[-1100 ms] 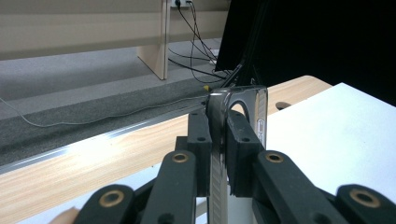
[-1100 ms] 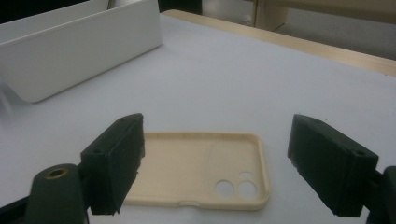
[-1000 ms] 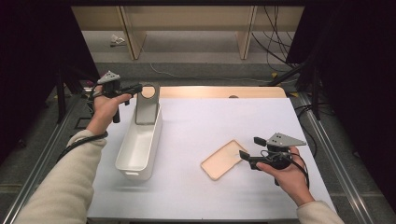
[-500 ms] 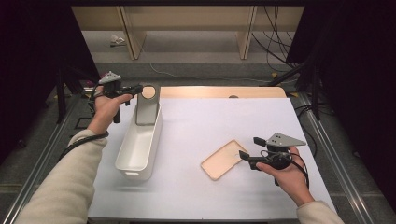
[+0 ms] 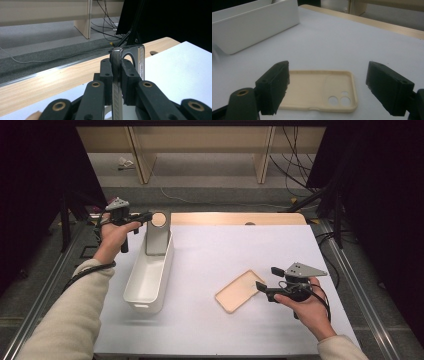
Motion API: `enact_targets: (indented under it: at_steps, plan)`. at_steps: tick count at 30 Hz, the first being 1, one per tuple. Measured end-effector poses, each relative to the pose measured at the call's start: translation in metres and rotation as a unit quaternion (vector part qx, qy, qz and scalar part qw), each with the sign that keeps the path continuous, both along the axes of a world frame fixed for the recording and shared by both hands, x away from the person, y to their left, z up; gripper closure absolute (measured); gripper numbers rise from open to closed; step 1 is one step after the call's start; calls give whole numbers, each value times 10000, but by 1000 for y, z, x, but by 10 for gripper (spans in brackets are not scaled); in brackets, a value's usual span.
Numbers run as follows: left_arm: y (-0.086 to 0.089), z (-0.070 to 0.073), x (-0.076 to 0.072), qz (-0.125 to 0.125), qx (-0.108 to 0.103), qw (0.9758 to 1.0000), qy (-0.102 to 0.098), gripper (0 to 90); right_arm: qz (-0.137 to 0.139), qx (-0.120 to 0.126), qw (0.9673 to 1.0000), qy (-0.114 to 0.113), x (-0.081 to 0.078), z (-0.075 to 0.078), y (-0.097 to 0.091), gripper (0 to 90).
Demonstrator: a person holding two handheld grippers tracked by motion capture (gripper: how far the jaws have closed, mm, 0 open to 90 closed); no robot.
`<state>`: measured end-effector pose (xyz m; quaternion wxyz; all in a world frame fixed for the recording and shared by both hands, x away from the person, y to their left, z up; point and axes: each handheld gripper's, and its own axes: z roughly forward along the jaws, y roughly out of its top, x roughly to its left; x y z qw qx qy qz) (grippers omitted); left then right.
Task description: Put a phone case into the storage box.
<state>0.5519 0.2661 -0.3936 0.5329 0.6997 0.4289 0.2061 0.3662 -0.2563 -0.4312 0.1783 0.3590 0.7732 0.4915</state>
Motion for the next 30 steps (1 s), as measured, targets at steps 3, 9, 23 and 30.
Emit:
enact_targets:
  at_steps: [3, 9, 23, 30]
  plan:
    - [0, -1, 0, 5, 19, 10000, 10, 803, -1, 1, 10000, -2, 0, 0, 0, 199]
    - [2, -2, 1, 10, 16, 10000, 25, 801, -1, 4, 10000, -1, 0, 0, 0, 199]
    - [4, -7, 1, 64, 151, 9998, 98, 788, -3, 5, 10000, 2, 0, 0, 0, 200]
    - [5, -8, 1, 95, 320, 9993, 143, 776, -5, 6, 10000, 2, 0, 0, 0, 200]
